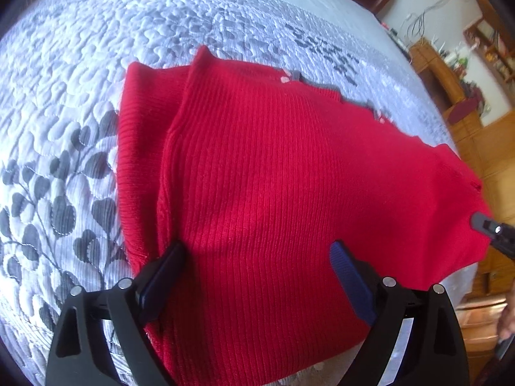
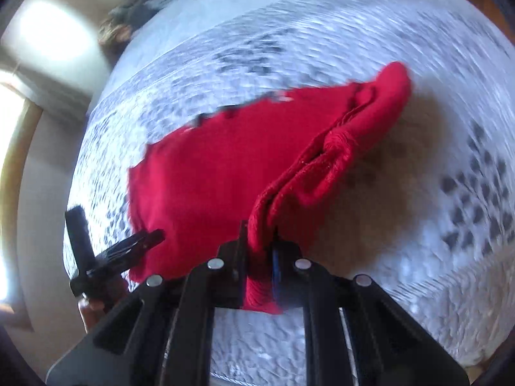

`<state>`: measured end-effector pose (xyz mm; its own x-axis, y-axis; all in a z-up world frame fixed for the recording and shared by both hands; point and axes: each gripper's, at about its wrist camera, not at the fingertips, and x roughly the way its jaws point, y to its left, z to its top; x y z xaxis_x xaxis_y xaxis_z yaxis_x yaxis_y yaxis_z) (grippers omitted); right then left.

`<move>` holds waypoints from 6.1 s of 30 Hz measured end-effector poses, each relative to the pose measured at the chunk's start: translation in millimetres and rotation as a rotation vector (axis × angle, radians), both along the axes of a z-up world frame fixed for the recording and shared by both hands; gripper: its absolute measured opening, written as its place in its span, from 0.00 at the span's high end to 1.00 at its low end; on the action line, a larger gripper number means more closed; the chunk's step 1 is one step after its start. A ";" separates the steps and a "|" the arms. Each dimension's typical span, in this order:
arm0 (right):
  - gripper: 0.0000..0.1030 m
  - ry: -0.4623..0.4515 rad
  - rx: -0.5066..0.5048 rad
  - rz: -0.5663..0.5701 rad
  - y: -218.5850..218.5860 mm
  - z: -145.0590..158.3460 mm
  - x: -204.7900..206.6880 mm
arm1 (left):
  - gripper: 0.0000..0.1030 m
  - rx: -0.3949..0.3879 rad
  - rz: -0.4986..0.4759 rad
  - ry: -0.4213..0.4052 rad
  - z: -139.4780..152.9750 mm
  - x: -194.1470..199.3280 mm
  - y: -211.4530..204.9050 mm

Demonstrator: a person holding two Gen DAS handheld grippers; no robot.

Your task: Fold small clothes

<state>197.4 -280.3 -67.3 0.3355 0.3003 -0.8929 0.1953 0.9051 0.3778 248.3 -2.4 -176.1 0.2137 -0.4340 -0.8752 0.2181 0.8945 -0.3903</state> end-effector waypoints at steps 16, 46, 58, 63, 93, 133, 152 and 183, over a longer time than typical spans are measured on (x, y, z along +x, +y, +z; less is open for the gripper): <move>0.52 0.032 -0.052 0.412 122.9 -51.7 -10.6 | 0.11 -0.205 0.067 0.013 2.6 6.9 31.8; 0.93 -0.074 0.144 0.407 92.3 -56.1 -8.4 | 0.08 -0.224 0.019 0.042 30.8 -5.9 11.7; 0.93 -0.142 0.200 0.401 68.4 -27.3 -16.5 | 0.09 -0.413 0.024 0.280 0.3 14.3 -43.2; 0.93 -0.152 0.212 0.410 65.2 -27.9 -19.0 | 0.09 -0.500 0.043 0.325 -7.9 42.4 -60.3; 0.93 -0.249 0.301 0.371 19.1 5.9 -21.4 | 0.16 -0.476 -0.017 0.413 8.3 77.4 -120.4; 0.84 0.001 0.273 0.618 239.2 -80.9 30.1 | 0.79 -0.203 0.001 0.153 -3.3 93.0 67.6; 0.45 0.068 0.202 0.254 54.0 -70.8 -23.7 | 0.52 -0.180 -0.019 0.153 2.3 -37.5 79.6; 0.77 0.155 0.207 0.378 68.3 -76.2 -24.9 | 0.71 -0.007 -0.029 0.147 13.9 -49.1 79.7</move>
<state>172.5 -211.9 -143.5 0.0354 0.5530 -0.8324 -0.0660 0.8324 0.5502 199.2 77.3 -162.2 0.0708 -0.4448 -0.8928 0.1843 0.8855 -0.4265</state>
